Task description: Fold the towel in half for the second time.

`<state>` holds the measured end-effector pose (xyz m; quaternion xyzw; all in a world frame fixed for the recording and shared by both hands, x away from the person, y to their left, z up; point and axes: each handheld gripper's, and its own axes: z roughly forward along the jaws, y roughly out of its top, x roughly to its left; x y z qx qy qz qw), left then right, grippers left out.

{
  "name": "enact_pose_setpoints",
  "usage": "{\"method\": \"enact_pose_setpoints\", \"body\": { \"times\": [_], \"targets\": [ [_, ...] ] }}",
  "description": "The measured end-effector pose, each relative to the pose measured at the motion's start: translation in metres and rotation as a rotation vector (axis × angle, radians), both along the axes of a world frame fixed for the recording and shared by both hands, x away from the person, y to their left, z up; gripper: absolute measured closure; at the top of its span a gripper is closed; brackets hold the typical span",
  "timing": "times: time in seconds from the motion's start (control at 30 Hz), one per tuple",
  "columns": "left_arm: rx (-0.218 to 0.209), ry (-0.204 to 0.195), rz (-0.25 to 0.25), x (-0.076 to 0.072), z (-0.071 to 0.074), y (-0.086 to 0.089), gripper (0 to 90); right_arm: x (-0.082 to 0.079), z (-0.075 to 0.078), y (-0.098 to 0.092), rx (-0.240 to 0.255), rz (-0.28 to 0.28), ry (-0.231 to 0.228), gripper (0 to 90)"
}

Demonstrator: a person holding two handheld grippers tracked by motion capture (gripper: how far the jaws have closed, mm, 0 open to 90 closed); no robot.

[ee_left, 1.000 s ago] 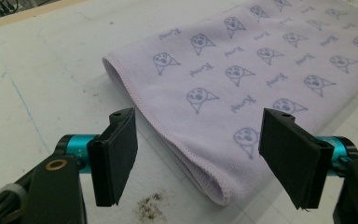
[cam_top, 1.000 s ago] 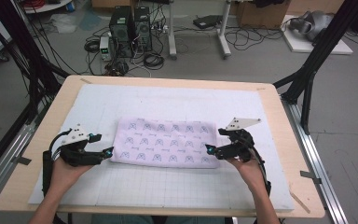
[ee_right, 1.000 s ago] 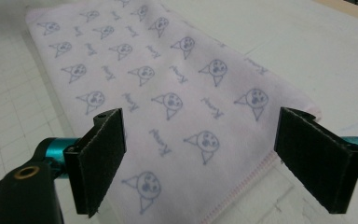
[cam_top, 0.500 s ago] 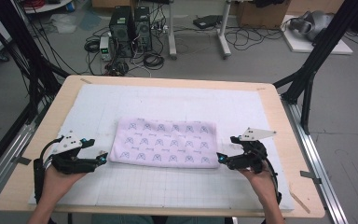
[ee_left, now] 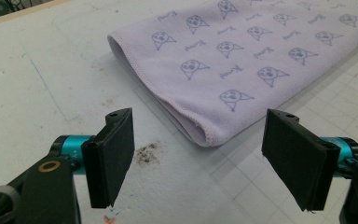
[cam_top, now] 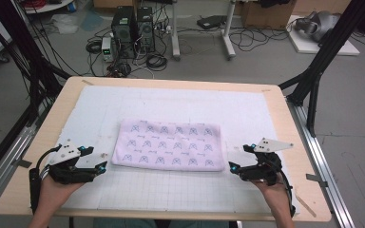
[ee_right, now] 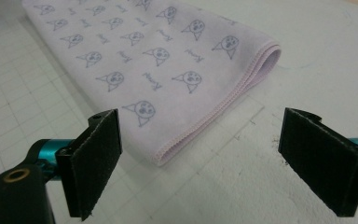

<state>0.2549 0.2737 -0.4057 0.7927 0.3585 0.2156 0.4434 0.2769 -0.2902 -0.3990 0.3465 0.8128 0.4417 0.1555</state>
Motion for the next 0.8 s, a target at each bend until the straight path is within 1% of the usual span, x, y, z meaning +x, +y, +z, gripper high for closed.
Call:
{"method": "enact_pose_setpoints", "body": {
  "times": [0.23,0.37,0.57,0.67,0.8],
  "targets": [
    [0.004,0.004,0.002,-0.0039,-0.0023,0.0007,25.8,-0.0061,-0.0054,-0.0056,0.010,-0.007,0.009,12.5],
    [-0.004,0.002,0.003,-0.0063,-0.0037,0.0008,25.8,-0.0083,-0.0078,-0.0062,0.007,-0.008,0.007,12.5],
    [0.000,0.001,0.001,-0.0070,-0.0040,0.0001,25.8,-0.0091,-0.0076,-0.0057,0.011,-0.004,0.011,12.5],
    [0.003,-0.002,0.002,-0.0072,-0.0044,0.0001,25.8,-0.0090,-0.0078,-0.0051,0.011,-0.001,0.005,12.5],
    [-0.001,0.000,0.002,-0.0070,-0.0059,0.0000,25.8,-0.0087,-0.0081,-0.0038,0.011,0.002,0.005,12.5]
  ]
}}
